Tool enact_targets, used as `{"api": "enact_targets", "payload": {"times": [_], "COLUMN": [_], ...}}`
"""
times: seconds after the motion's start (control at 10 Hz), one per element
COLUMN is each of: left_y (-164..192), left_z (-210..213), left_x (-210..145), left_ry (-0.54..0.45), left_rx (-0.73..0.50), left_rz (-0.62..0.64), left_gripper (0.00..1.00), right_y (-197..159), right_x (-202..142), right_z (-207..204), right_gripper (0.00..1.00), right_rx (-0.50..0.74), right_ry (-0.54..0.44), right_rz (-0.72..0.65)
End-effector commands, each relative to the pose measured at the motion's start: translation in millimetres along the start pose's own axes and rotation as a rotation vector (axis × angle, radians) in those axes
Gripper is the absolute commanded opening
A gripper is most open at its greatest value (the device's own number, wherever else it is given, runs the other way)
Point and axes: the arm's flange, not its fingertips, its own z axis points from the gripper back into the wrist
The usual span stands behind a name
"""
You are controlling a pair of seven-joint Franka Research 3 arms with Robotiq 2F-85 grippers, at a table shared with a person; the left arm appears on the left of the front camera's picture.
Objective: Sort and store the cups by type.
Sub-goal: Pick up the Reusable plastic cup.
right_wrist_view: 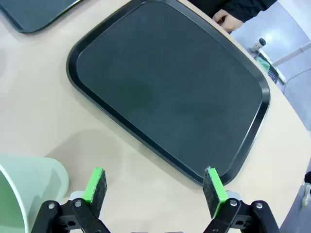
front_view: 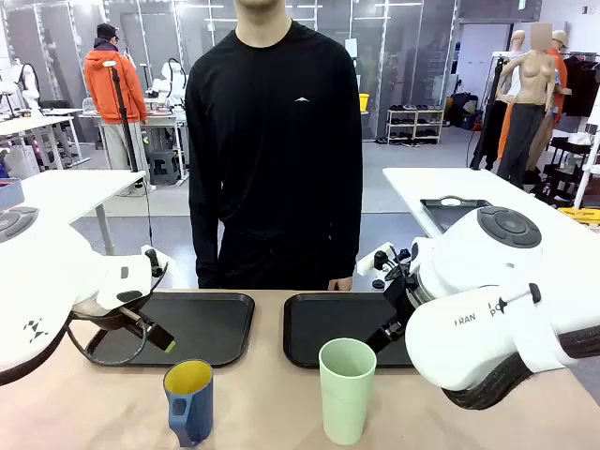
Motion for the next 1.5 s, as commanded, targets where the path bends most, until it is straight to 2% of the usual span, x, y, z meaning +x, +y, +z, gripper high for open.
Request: {"api": "enact_targets", "payload": {"times": [0.0,1.4], "left_y": [-0.2,-0.2], "left_z": [0.0,0.0], "left_x": [0.1,0.1], "left_ry": [0.000,0.000], "left_rx": [0.000,0.000], "left_rz": [0.000,0.000], "left_gripper": [1.00,1.00], "right_y": [0.0,0.0], "right_x": [0.0,0.0], "right_z": [0.0,0.0], "right_gripper": [1.00,1.00], "right_rx": [0.000,0.000], "right_ry": [0.000,0.000], "right_rz": [0.000,0.000]}}
